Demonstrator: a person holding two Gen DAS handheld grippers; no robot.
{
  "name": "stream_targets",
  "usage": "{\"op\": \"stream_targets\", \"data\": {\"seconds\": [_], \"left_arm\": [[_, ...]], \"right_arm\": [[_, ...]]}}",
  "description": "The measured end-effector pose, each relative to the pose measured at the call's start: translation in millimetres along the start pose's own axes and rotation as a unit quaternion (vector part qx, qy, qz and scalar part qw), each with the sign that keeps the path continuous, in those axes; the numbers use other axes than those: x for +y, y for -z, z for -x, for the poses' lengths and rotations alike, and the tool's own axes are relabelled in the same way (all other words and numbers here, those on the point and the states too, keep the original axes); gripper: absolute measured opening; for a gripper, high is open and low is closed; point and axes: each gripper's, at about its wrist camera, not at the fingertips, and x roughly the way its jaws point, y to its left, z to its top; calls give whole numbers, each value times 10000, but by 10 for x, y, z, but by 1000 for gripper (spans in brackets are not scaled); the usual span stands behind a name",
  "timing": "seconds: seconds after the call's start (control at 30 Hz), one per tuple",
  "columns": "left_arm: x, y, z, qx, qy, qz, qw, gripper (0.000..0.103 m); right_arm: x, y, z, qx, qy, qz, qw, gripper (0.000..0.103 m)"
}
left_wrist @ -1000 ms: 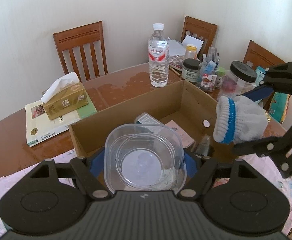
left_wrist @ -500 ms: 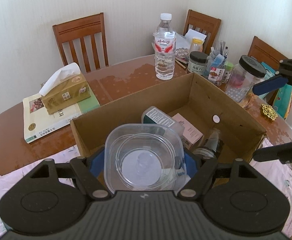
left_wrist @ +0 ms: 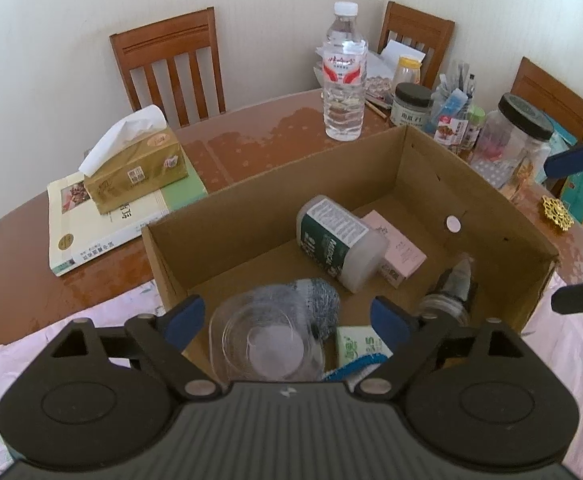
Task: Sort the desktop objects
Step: 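Open both grippers to drop the sock and clear bowl into the box, then withdraw both grippers from the box back over the cloth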
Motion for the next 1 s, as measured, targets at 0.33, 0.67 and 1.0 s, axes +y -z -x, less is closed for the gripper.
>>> {"op": "stream_targets", "data": {"seconds": [0.33, 0.67, 1.0], "left_arm": [[-96, 84, 94, 114, -88, -38, 9999, 92], [-290, 161, 300, 86, -46, -119, 9999, 92], [-514, 296, 569, -60, -22, -54, 10000, 92]], "right_arm": [[1, 99, 34, 15, -98, -106, 9999, 103], [-9, 294, 167, -60, -120, -251, 9996, 103], [52, 564, 351, -125, -2, -225, 9997, 103]]}}
